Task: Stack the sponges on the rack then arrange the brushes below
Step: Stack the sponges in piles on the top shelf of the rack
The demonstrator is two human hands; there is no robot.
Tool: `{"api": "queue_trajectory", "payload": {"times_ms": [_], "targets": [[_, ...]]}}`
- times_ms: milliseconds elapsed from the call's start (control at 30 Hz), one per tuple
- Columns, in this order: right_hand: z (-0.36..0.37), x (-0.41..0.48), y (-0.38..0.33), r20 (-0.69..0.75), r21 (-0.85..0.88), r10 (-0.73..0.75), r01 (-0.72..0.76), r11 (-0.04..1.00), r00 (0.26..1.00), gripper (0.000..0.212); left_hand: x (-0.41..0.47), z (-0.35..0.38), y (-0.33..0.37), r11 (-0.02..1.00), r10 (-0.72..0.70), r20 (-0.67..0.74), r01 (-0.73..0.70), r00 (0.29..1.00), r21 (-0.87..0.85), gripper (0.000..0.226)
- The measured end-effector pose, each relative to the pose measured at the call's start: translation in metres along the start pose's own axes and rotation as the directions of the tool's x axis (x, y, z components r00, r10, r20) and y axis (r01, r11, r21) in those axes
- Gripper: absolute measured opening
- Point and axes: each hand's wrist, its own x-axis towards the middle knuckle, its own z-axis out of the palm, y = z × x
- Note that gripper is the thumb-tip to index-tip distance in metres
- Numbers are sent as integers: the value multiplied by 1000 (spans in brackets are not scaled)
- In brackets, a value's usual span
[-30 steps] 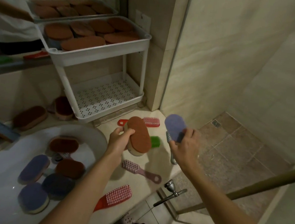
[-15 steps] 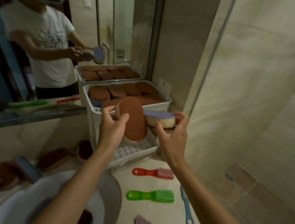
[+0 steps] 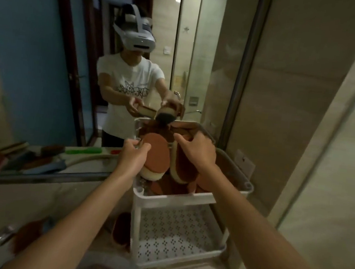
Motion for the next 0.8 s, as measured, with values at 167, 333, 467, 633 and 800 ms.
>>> {"api": "queue_trajectory", "payload": {"times_ms": [167, 333, 467, 633, 800], "targets": [[11, 6, 21, 207, 31, 9, -16, 999, 978, 71, 32, 17, -19, 995, -101, 55, 102, 993, -16, 21], [3, -1, 38, 324, 180, -53, -7, 984, 945, 83, 51, 20, -27, 991, -121, 60, 124, 991, -44, 22], [1, -13, 40, 334, 81, -147, 127, 989, 931, 77, 57, 19, -24, 994, -112, 86, 113, 990, -5, 15], [5, -19, 39, 235, 90, -166, 149, 985, 958, 67, 61, 15, -18, 997, -79, 91, 79, 993, 6, 16], [11, -6, 34, 45, 174, -170, 160, 972, 984, 69, 74, 13, -16, 997, -53, 63, 49, 997, 55, 10]]}}
